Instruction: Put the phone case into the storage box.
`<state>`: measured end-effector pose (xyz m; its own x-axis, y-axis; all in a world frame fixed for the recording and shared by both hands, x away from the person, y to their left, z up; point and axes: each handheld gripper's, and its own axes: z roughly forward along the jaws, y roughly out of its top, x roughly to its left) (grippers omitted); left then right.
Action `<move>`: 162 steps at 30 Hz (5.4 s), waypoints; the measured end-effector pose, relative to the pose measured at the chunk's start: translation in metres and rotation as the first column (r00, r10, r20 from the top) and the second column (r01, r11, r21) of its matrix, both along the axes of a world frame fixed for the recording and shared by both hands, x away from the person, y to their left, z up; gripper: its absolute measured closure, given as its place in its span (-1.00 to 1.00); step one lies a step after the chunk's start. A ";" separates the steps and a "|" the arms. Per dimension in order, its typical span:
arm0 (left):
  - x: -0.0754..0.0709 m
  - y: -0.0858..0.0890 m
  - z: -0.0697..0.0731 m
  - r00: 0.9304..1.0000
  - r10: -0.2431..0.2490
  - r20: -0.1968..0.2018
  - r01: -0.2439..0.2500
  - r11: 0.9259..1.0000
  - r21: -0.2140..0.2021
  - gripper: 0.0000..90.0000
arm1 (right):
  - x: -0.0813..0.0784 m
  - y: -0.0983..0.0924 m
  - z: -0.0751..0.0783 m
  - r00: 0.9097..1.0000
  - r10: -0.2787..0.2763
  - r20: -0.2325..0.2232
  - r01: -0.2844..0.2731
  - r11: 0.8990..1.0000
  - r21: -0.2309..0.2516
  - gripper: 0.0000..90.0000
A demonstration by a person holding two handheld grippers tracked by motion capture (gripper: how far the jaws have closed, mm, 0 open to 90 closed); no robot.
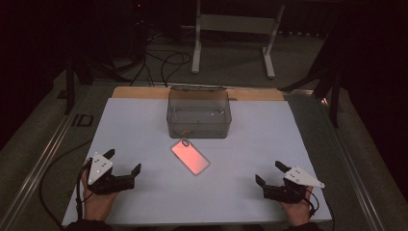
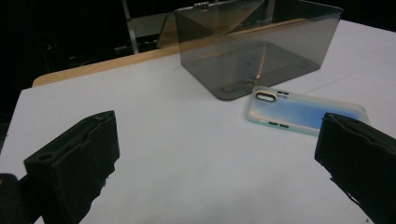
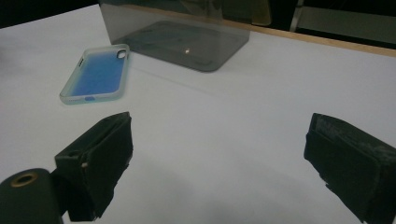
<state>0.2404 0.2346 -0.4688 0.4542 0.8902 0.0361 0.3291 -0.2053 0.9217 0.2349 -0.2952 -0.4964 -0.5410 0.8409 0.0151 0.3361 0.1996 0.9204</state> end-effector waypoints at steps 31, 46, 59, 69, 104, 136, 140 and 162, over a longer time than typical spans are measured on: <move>0.029 -0.020 0.007 0.999 -0.041 -0.021 0.041 0.999 0.020 -0.96 | 0.001 0.000 0.000 1.000 0.004 -0.006 -0.004 1.000 -0.002 -0.83; 0.038 -0.026 0.011 0.999 -0.051 -0.010 0.052 0.998 0.038 -0.97 | 0.000 0.000 0.000 1.000 0.000 -0.007 0.000 1.000 0.002 -0.82; 0.047 -0.031 0.012 0.998 -0.059 -0.013 0.060 0.996 0.060 -0.98 | 0.001 0.000 -0.001 1.000 0.004 -0.009 -0.004 1.000 -0.002 -0.83; 0.055 -0.033 0.015 0.998 -0.066 -0.020 0.067 0.996 0.061 -0.98 | 0.001 0.000 -0.001 1.000 0.005 -0.011 -0.005 1.000 -0.001 -0.83; 0.083 -0.050 0.019 0.994 -0.093 -0.053 0.099 0.988 0.119 -0.97 | 0.001 0.001 -0.001 1.000 0.012 -0.011 -0.012 1.000 -0.001 -0.83; 0.106 -0.064 0.005 0.986 -0.123 -0.117 0.140 0.979 0.149 -0.98 | 0.002 0.002 -0.001 1.000 0.016 -0.013 -0.016 1.000 0.000 -0.83; 0.109 -0.067 0.002 0.983 -0.126 -0.136 0.147 0.978 0.151 -0.97 | 0.002 0.002 -0.001 1.000 0.015 -0.013 -0.015 1.000 0.000 -0.83; 0.121 -0.082 -0.012 0.968 -0.128 -0.214 0.166 0.971 0.170 -0.72 | 0.002 0.002 -0.002 1.000 0.016 -0.012 -0.016 1.000 -0.006 -0.83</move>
